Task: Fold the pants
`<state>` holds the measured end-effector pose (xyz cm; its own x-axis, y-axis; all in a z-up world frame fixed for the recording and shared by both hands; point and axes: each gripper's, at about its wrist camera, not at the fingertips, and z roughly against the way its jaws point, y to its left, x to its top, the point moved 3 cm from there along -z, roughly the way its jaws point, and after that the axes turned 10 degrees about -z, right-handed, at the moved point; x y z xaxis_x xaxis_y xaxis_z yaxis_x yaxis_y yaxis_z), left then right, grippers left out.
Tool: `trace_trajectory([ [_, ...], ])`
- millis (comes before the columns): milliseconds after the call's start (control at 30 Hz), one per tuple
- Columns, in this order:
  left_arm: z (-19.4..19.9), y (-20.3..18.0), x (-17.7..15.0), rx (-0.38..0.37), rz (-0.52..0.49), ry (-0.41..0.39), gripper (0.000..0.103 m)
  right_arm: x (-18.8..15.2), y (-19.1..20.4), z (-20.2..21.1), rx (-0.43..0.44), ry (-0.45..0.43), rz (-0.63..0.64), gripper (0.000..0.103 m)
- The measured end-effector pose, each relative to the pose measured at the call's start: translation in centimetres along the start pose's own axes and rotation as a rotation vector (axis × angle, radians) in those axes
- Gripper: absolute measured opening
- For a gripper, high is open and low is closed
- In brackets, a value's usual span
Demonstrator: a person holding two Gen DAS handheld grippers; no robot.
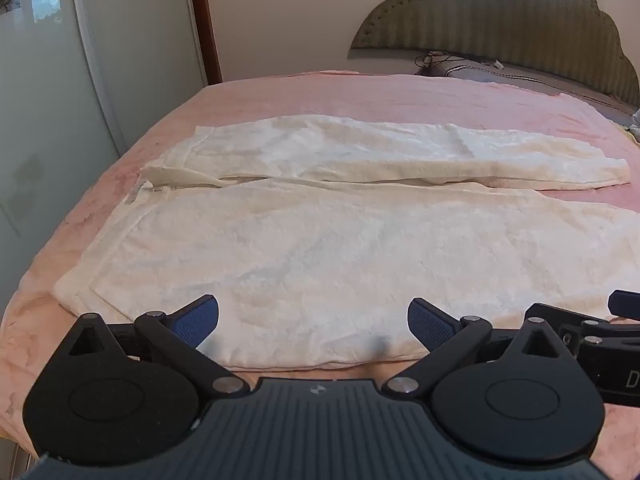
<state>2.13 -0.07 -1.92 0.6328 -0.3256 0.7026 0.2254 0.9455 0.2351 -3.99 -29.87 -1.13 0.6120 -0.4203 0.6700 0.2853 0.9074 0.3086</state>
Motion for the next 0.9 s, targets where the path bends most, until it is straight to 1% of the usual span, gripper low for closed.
trace_trajectory([
  [133,0.0,-0.2,-0.1,0.008,-0.012,-0.002,0.103,0.1,0.2,0.2,-0.004,-0.009,-0.002,0.103],
  [167,0.0,-0.4,0.0,0.011,-0.014,0.002,0.103,0.2,0.1,0.1,0.003,0.004,-0.008,0.103],
  [267,0.1,-0.5,0.2,0.001,0.004,0.005,0.103,-0.2,0.0,-0.1,0.005,0.005,-0.011,0.103],
  [400,0.2,-0.8,0.0,0.013,0.004,-0.004,0.103,-0.3,-0.1,0.0,0.009,0.004,-0.021,0.103],
  [567,0.5,-0.9,0.0,-0.010,0.004,-0.020,0.103,-0.2,-0.2,-0.2,0.008,0.008,-0.019,0.103],
  [900,0.3,-0.9,-0.2,0.004,-0.005,0.000,0.103,-0.3,-0.1,-0.3,0.007,0.013,-0.015,0.103],
])
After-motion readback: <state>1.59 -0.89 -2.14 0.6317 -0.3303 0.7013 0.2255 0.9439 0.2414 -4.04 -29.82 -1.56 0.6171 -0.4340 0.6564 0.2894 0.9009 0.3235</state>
